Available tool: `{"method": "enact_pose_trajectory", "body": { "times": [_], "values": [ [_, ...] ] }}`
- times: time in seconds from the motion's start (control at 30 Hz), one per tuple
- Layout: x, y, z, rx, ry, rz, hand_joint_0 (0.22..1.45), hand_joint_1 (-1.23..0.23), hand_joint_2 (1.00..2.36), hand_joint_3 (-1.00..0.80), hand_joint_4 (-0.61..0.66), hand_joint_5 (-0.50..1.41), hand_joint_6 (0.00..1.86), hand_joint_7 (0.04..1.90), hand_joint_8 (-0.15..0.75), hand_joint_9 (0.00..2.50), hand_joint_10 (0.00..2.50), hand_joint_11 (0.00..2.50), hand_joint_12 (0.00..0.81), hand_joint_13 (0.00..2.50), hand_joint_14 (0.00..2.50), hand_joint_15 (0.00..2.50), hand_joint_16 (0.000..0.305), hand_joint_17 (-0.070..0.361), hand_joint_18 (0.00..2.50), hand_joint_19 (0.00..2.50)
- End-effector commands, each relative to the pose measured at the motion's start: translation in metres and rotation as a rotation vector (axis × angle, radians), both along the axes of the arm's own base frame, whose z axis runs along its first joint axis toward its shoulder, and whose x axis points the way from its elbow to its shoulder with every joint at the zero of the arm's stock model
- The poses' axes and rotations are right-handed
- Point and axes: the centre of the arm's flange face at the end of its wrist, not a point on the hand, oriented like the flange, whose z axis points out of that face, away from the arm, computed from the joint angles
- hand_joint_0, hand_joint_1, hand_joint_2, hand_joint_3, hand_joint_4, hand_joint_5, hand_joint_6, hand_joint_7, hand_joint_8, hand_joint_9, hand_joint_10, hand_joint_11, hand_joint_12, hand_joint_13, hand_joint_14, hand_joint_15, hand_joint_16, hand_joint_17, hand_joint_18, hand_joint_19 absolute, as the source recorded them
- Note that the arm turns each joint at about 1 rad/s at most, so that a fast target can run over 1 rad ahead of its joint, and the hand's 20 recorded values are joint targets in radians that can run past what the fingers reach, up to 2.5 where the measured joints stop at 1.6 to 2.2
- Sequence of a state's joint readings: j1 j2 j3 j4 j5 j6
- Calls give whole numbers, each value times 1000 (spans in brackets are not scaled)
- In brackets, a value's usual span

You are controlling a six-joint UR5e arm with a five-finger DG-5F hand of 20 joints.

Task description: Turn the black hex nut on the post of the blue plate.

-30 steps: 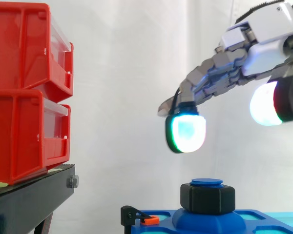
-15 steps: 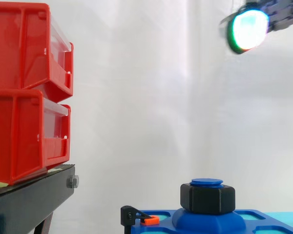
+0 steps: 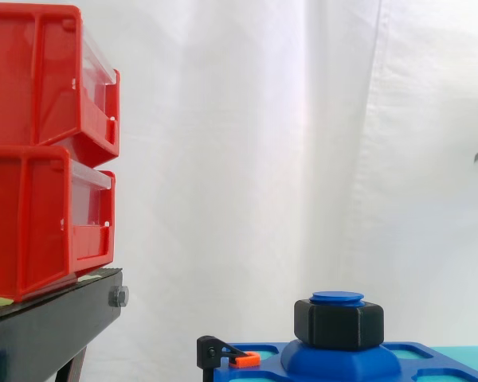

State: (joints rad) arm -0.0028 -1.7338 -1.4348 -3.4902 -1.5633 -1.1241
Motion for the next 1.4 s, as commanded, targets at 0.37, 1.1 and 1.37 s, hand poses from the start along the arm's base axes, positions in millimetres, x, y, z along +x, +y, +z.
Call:
{"method": "enact_pose_trajectory", "body": {
  "times": [0.37, 1.1, 1.37],
  "values": [
    [-62, -4, -14, 144, -145, -60, 385, -516, 1000, -500, 187, -253, 502, 779, 259, 45, 0, 0, 413, 0, 0, 20, 68, 153, 0, 19],
    [-57, -6, -16, 237, -197, -125, 400, -478, 1000, -500, 117, -256, 501, 665, 202, 0, 0, 0, 380, 0, 0, 12, 67, 151, 0, 14],
    [-56, -6, -16, 237, -199, -125, 400, -477, 1000, -500, 107, -255, 501, 660, 200, 0, 0, 0, 379, 0, 0, 2, 66, 148, 0, 10]
  ]
}}
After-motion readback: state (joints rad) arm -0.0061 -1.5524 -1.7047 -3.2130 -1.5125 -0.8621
